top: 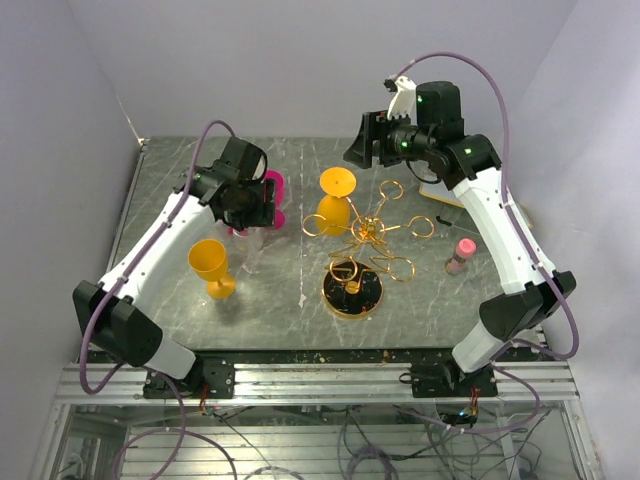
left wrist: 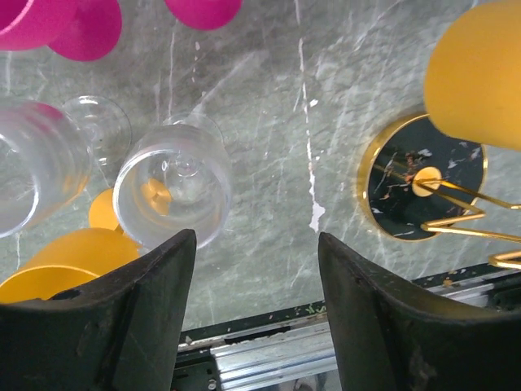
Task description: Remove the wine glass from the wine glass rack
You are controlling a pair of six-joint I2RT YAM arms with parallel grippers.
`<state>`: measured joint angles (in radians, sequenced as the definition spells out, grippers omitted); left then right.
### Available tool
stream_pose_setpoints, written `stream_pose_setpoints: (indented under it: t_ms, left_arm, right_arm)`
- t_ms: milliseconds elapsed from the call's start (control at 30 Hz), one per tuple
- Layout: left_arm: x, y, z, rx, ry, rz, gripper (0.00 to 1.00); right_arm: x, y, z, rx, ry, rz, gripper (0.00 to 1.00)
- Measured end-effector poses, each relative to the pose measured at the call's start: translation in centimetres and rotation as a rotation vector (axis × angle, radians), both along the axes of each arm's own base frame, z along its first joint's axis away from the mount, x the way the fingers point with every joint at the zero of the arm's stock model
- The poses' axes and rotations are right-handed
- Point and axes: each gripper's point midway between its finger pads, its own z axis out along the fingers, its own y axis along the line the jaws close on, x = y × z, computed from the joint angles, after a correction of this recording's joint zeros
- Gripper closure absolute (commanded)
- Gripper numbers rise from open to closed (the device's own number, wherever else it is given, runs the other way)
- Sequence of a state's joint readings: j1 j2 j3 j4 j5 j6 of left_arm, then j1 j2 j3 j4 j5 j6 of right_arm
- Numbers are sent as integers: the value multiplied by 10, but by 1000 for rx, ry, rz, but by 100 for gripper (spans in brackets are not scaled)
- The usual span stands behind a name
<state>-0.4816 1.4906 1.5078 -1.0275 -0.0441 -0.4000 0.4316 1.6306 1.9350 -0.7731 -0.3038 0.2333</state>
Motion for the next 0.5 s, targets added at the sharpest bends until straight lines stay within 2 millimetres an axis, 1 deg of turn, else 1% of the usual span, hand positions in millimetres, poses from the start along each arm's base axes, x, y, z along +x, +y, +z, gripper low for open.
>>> stream_pose_setpoints:
  t_ms: [67, 133, 267, 367, 500]
  left_arm:
    - [1, -1, 11, -15, -29, 0, 20]
    - [-1, 0, 22, -30, -58, 1, 18]
    - [-6, 3, 42, -58, -106, 3, 17]
    - [-11, 6, 65, -89, -164, 4, 17]
    - [-22, 11, 99, -140, -257, 6, 17]
  right_arm:
    - [-3, 4, -3, 21, 27, 30, 35]
    - [-4, 7, -8, 31, 53, 54, 35]
    - [-5, 14, -22, 38, 109, 93, 36]
    - [-5, 16, -35, 35, 148, 107, 38]
    - [-10, 17, -49, 25, 198, 119, 43]
